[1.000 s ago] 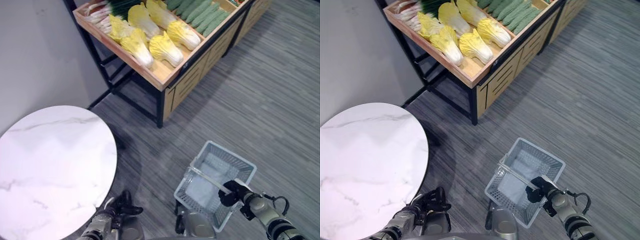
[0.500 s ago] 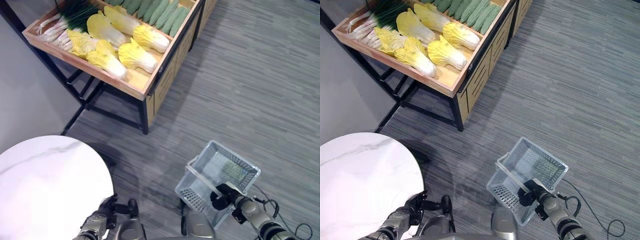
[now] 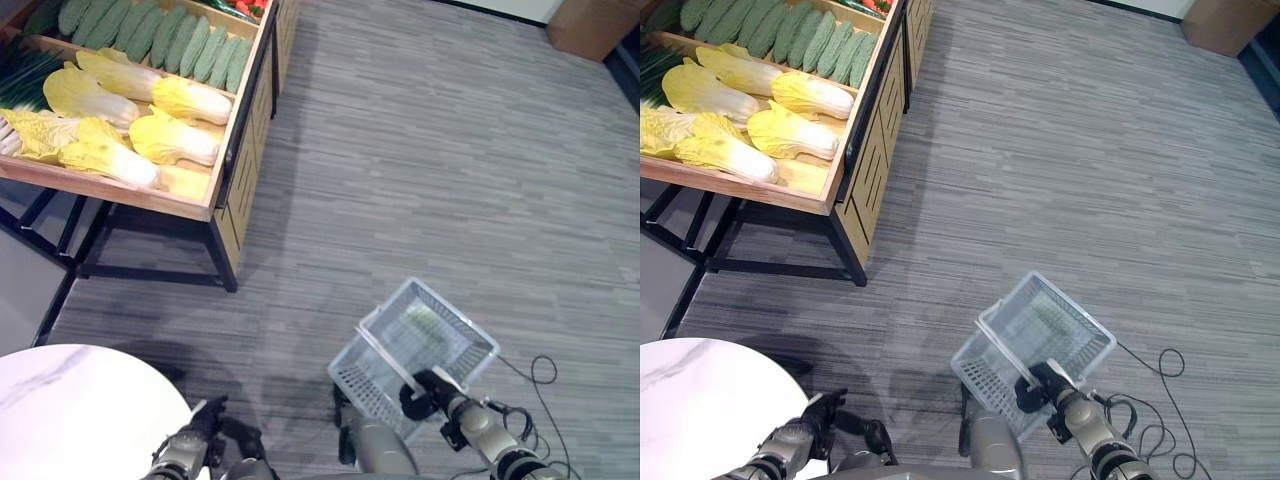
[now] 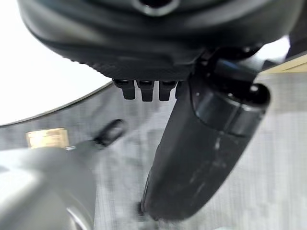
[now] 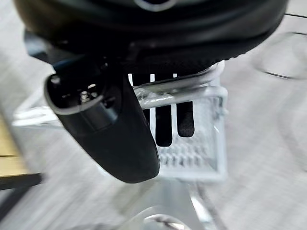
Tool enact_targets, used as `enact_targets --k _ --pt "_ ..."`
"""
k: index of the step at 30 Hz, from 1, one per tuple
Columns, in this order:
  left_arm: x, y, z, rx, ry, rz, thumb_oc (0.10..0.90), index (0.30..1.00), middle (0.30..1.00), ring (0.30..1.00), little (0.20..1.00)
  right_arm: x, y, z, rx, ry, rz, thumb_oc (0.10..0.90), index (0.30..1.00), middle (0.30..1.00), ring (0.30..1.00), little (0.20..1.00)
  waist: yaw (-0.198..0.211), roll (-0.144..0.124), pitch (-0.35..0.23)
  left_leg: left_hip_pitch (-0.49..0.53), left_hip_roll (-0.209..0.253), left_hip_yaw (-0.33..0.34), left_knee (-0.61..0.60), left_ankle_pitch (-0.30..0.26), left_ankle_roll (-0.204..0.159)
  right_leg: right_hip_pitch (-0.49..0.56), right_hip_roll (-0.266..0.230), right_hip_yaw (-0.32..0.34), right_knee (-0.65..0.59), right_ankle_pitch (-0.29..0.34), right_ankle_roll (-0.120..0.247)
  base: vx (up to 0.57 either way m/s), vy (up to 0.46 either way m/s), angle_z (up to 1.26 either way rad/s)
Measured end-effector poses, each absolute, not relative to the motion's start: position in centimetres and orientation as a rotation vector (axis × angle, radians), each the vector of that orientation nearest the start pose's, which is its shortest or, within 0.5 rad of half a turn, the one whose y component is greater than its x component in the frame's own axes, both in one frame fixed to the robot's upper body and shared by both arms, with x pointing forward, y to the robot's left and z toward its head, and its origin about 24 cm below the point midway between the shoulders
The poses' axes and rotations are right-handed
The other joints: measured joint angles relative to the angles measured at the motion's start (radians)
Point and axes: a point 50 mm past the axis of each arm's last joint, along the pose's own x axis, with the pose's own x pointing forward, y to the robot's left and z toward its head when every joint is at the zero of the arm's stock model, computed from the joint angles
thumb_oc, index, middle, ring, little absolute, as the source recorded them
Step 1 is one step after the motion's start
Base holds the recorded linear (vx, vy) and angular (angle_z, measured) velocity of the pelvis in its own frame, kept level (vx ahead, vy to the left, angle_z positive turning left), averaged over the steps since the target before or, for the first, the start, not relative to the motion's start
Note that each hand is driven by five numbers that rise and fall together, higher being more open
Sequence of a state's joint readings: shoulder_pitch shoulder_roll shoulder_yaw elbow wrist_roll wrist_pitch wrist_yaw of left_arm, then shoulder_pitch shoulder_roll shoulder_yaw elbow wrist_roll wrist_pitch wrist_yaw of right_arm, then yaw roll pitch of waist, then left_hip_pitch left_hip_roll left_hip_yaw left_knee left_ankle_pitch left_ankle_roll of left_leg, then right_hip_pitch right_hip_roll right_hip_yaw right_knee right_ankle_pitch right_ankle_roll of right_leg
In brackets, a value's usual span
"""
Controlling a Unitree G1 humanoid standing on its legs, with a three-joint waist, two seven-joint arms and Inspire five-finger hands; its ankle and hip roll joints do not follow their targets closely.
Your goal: Get the vegetables into the basket
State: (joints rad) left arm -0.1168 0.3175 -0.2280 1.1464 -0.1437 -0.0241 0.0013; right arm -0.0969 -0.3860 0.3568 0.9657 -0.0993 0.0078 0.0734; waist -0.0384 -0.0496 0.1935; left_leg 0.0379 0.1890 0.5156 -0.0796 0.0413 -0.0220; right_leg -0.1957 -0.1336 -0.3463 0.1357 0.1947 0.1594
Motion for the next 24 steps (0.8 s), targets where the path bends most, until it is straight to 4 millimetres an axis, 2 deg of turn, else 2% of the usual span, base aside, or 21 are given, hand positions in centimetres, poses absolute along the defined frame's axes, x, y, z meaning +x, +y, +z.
enact_targets --k 1,2,3,4,5,6,7,8,9,11,14,16,20,24 --pt "15.2 25.2 -13.5 0.309 1.030 0.053 0.900 1.000 1.000 1.000 1.000 16.9 -24.0 -12.4 -0.599 0.956 0.250 0.400 0.300 0.300 0.300 0.300 0.003 0.000 0.001 0.000 0.006 0.009 0.019 -0.004 -0.004 0.033 -0.017 -0.025 0.042 -0.021 -0.025 -0.11 0.126 -0.95" --pt "15.1 26.0 -13.4 0.330 1.044 0.066 0.900 1.000 1.000 1.000 1.000 16.6 -23.8 -12.6 -0.593 0.965 0.252 0.400 0.300 0.300 0.300 0.300 0.010 -0.021 -0.002 0.004 0.008 0.024 0.051 -0.011 -0.008 0.063 -0.010 -0.022 0.020 -0.021 -0.047 -0.10 0.097 -0.57" --pt "15.0 26.3 -13.4 0.330 1.056 0.076 0.900 1.000 1.000 1.000 1.000 16.9 -23.6 -12.5 -0.594 0.958 0.251 0.400 0.300 0.300 0.300 0.300 0.013 -0.034 -0.003 -0.026 -0.001 0.043 0.096 -0.051 0.007 0.048 -0.025 -0.044 0.016 -0.018 -0.069 -0.10 0.071 -1.00" --pt "14.9 25.7 -13.6 0.311 1.061 0.074 0.900 1.000 1.000 1.000 1.000 17.4 -24.2 -12.1 -0.611 0.946 0.245 0.400 0.300 0.300 0.300 0.300 0.015 -0.027 -0.004 -0.037 -0.058 0.044 0.054 -0.068 0.024 0.035 -0.033 -0.020 -0.026 -0.003 -0.044 -0.09 0.038 -1.35" --pt "14.5 24.8 -14.0 0.285 1.073 0.063 0.900 1.000 1.000 1.000 1.000 18.0 -25.0 -11.6 -0.631 0.937 0.236 0.400 0.300 0.300 0.300 0.300 0.030 0.013 -0.001 -0.032 -0.056 0.039 0.007 -0.016 0.031 0.038 -0.004 0.002 -0.084 0.012 -0.003 -0.06 0.026 -1.33" --pt "14.3 24.7 -14.2 0.275 1.081 0.067 0.900 1.000 1.000 1.000 1.000 18.1 -24.9 -11.6 -0.630 0.936 0.231 0.400 0.300 0.300 0.300 0.300 0.026 0.014 -0.001 -0.027 -0.058 0.068 0.004 -0.015 0.031 0.041 -0.012 -0.010 -0.080 -0.017 -0.007 0.00 0.025 -0.86" --pt "14.2 24.5 -14.3 0.261 1.090 0.076 0.900 1.000 1.000 1.000 1.000 17.4 -25.2 -11.9 -0.633 0.961 0.223 0.400 0.300 0.300 0.300 0.300 0.018 0.025 -0.007 -0.035 -0.052 0.073 0.017 -0.016 0.032 0.062 -0.031 -0.045 -0.017 -0.095 -0.032 -0.02 -0.009 -0.47" --pt "14.0 24.6 -14.3 0.263 1.089 0.075 0.900 1.000 1.000 1.000 1.000 16.6 -25.2 -12.2 -0.625 0.989 0.242 0.400 0.300 0.300 0.300 0.300 0.028 0.017 -0.010 -0.019 -0.051 0.084 0.018 -0.013 0.017 0.104 -0.053 -0.064 0.010 -0.132 -0.031 -0.05 -0.010 -0.36" --pt "14.0 25.0 -14.2 0.271 1.089 0.082 0.900 1.000 1.000 1.000 1.000 15.6 -24.7 -12.8 -0.606 1.012 0.260 0.400 0.300 0.300 0.300 0.300 0.022 -0.011 -0.018 -0.011 -0.063 0.097 0.022 0.003 -0.006 0.134 -0.039 -0.065 -0.050 -0.137 -0.031 -0.09 -0.054 -0.65" --pt "13.5 24.9 -14.4 0.262 1.106 0.084 0.900 1.000 1.000 1.000 1.000 15.8 -24.1 -12.8 -0.607 0.999 0.279 0.400 0.300 0.300 0.300 0.300 0.028 -0.023 -0.026 -0.004 -0.050 0.138 0.008 0.013 -0.022 0.150 -0.021 -0.092 -0.128 -0.129 -0.042 -0.02 -0.092 -0.56" --pt "13.8 23.8 -14.6 0.226 1.093 0.075 0.900 1.000 1.000 1.000 1.000 15.5 -24.4 -12.9 -0.614 1.012 0.265 0.400 0.300 0.300 0.300 0.300 0.012 -0.024 -0.029 -0.012 -0.045 0.137 -0.004 0.027 -0.039 0.161 -0.001 -0.076 -0.179 -0.117 -0.059 0.00 -0.116 -0.08" --pt "14.0 23.5 -14.6 0.212 1.084 0.076 0.900 1.000 1.000 1.000 1.000 14.9 -24.3 -13.2 -0.608 1.028 0.268 0.400 0.300 0.300 0.300 0.300 0.011 -0.032 -0.034 -0.013 -0.040 0.127 0.001 0.030 -0.043 0.177 0.009 -0.088 -0.203 -0.111 -0.066 -0.04 -0.130 0.12" --pt "13.9 23.7 -14.6 0.215 1.088 0.090 0.900 1.000 1.000 1.000 1.000 14.3 -24.3 -13.4 -0.603 1.038 0.270 0.400 0.300 0.300 0.300 0.300 0.013 -0.033 -0.036 -0.027 -0.031 0.116 0.016 0.031 -0.044 0.180 0.014 -0.096 -0.214 -0.111 -0.067 -0.03 -0.127 0.09" --pt "13.5 23.9 -14.6 0.219 1.097 0.100 0.900 1.000 1.000 1.000 1.000 14.3 -24.3 -13.3 -0.603 1.036 0.269 0.400 0.300 0.300 0.300 0.300 0.022 -0.021 -0.029 -0.030 -0.020 0.099 0.028 0.032 -0.045 0.194 0.025 -0.104 -0.221 -0.115 -0.073 -0.07 -0.189 0.09"
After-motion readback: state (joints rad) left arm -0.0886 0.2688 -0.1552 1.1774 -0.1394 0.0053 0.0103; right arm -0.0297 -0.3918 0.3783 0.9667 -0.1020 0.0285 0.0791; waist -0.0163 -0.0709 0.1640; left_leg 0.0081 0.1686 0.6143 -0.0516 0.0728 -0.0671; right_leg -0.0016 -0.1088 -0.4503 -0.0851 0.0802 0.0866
